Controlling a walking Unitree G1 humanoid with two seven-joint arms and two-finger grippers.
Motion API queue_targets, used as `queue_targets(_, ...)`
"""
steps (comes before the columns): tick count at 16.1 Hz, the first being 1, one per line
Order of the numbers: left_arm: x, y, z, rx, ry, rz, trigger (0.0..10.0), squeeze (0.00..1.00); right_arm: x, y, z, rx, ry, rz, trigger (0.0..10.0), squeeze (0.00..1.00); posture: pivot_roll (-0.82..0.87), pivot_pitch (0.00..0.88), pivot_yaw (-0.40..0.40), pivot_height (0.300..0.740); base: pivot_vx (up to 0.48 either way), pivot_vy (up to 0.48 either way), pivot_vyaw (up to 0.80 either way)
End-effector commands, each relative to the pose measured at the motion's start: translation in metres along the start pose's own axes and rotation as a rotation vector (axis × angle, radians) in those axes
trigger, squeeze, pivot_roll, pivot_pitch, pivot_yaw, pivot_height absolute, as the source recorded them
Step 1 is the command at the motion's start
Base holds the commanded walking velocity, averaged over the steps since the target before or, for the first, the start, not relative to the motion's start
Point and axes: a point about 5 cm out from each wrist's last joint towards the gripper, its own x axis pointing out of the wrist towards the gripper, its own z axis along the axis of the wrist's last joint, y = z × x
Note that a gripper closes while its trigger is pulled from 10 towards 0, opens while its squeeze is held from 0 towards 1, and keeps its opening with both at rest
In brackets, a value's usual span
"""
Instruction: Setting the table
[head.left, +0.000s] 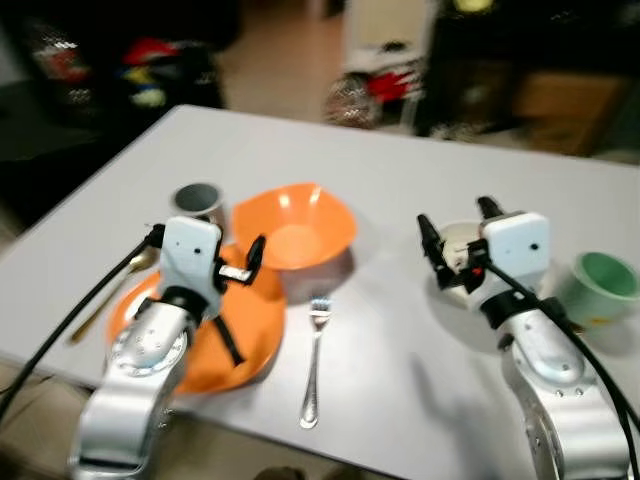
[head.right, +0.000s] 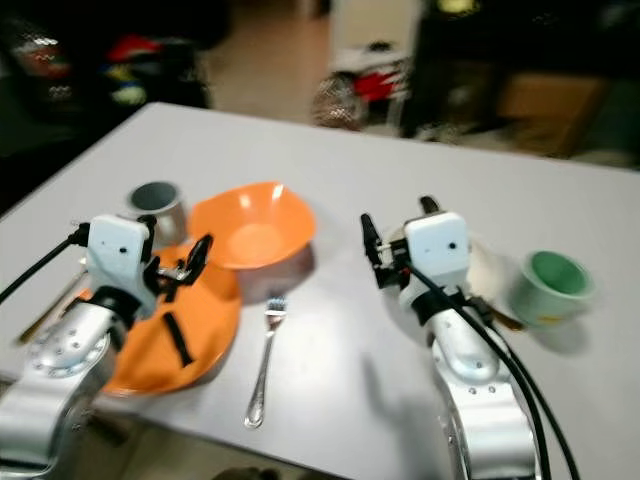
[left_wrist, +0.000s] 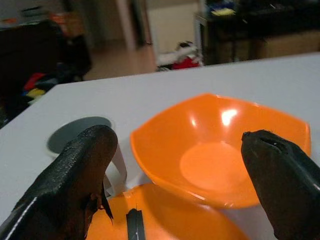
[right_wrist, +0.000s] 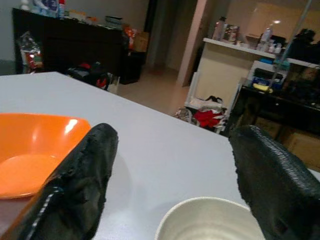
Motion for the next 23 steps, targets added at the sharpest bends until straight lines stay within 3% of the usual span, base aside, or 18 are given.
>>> queue_targets(1, -0.001, 0.006, 0.002, 0.008, -0.06, 0.087, 10.0, 0.03, 0.001, 0.004, -0.003, 0.016, 0.005, 0.01, 10.0, 1.0, 0.06, 0.0, 0.008, 0.74, 0.0, 0.0, 0.8)
queue_targets(2, -0.002, 0.006, 0.002, 0.019, -0.072, 0.111, 10.0, 0.25, 0.001, 0.006, -0.004, 0.027, 0.009, 0.013, 10.0, 1.0, 0.06, 0.0, 0.014, 0.74, 0.0, 0.0, 0.8)
queue_targets(4, -0.002, 0.004, 0.002, 0.038, -0.069, 0.099, 10.0, 0.25, 0.0, 0.007, -0.003, 0.056, 0.013, 0.013, 10.0, 1.0, 0.07, 0.0, 0.006, 0.74, 0.0, 0.0, 0.8)
queue_targets(6, -0.003, 0.018, -0.008, 0.033, 0.003, 0.184, 10.0, 0.22, 0.001, 0.013, -0.012, 0.077, 0.04, 0.034, 10.0, 1.0, 0.08, 0.0, -0.008, 0.74, 0.0, 0.0, 0.8)
queue_targets(7, -0.002, 0.014, -0.009, 0.126, 0.035, 0.072, 10.0, 0.1, 0.004, 0.012, -0.014, 0.066, 0.063, 0.036, 10.0, 1.0, 0.08, 0.0, 0.001, 0.74, 0.0, 0.0, 0.8)
queue_targets(9, -0.003, 0.009, -0.005, 0.109, 0.026, 0.012, 10.0, 0.01, 0.005, 0.011, -0.012, 0.079, 0.07, 0.048, 10.0, 1.0, 0.08, 0.0, -0.004, 0.74, 0.0, 0.0, 0.8)
queue_targets(11, -0.004, 0.015, -0.007, 0.101, -0.002, 0.059, 10.0, 0.0, 0.006, 0.018, -0.018, 0.09, 0.082, 0.082, 10.0, 1.0, 0.09, 0.0, -0.014, 0.74, 0.0, 0.0, 0.8)
queue_targets(14, -0.001, 0.007, 0.002, 0.064, -0.016, 0.015, 10.0, 0.0, 0.005, 0.024, -0.015, 0.167, 0.066, 0.104, 10.0, 1.0, 0.09, 0.0, -0.005, 0.74, 0.0, 0.0, 0.8)
queue_targets(20, 0.008, 0.015, 0.002, 0.028, 0.004, 0.053, 10.0, 0.0, 0.01, 0.022, -0.015, 0.187, 0.052, 0.081, 10.0, 1.0, 0.08, 0.0, 0.029, 0.74, 0.0, 0.0, 0.8)
queue_targets(23, 0.011, 0.014, 0.002, 0.032, 0.011, 0.022, 10.0, 0.0, 0.012, 0.023, -0.018, 0.203, 0.062, 0.07, 10.0, 1.0, 0.07, 0.0, 0.033, 0.74, 0.0, 0.231, 0.8)
